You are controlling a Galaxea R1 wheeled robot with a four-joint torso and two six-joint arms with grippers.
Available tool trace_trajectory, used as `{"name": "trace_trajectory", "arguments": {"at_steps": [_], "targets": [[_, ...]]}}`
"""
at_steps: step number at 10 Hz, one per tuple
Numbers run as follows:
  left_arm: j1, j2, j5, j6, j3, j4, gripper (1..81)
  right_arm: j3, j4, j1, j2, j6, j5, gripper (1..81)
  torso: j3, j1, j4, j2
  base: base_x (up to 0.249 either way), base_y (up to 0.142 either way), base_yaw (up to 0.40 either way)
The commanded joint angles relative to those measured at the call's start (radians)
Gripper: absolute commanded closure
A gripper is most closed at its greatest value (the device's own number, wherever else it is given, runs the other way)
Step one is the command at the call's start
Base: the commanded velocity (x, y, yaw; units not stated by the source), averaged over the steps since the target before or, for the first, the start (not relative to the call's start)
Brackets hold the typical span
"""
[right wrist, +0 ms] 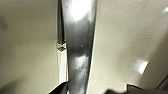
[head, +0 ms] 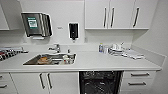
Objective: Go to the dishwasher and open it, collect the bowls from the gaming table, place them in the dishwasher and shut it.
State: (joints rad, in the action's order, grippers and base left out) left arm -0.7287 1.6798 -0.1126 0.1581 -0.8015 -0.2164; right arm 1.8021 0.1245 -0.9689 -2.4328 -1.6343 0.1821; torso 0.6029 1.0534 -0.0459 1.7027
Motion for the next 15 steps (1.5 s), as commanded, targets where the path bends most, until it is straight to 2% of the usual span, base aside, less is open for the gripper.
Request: {"name": "trace_trajectory", "arguments": {"at_steps": [1,6,8,9,12,13,15], "targets": [[0.088,-0.027,0.001,0.000,0.021,-0.008,1.0,-0.029,0.014,0.065,0.041,0.005,0.108,1.0,0.000,0.000,0.000,0.000,-0.067,0.000,0.000],[0.088,-0.018,0.001,0.000,0.022,-0.008,1.0,-0.034,0.012,0.048,0.076,0.007,0.086,1.0,0.000,0.000,0.000,0.000,-0.054,0.000,0.000],[0.067,-0.009,-0.002,-0.002,0.013,-0.011,1.0,-0.049,0.040,0.048,0.090,0.027,0.086,1.0,0.000,-0.002,0.000,0.001,0.000,0.000,0.000],[0.036,0.006,-0.019,-0.003,-0.016,-0.011,1.0,-0.060,0.102,0.039,0.093,0.068,0.085,1.0,0.000,-0.002,0.000,0.001,0.000,0.000,0.000],[-0.126,0.135,-0.024,-0.023,-0.218,-0.038,1.0,-0.044,0.268,-0.023,0.088,0.258,0.066,1.0,0.000,-0.001,0.000,0.001,0.000,0.000,0.000],[-0.185,0.189,-0.016,-0.023,-0.301,-0.054,1.0,-0.038,0.306,-0.058,0.084,0.341,0.065,1.0,0.000,-0.001,0.000,0.001,0.000,0.000,0.000],[-0.265,0.267,-0.012,-0.020,-0.436,-0.046,1.0,-0.003,0.319,-0.110,0.062,0.453,0.056,1.0,0.000,-0.001,0.000,0.001,0.000,0.000,0.000]]}}
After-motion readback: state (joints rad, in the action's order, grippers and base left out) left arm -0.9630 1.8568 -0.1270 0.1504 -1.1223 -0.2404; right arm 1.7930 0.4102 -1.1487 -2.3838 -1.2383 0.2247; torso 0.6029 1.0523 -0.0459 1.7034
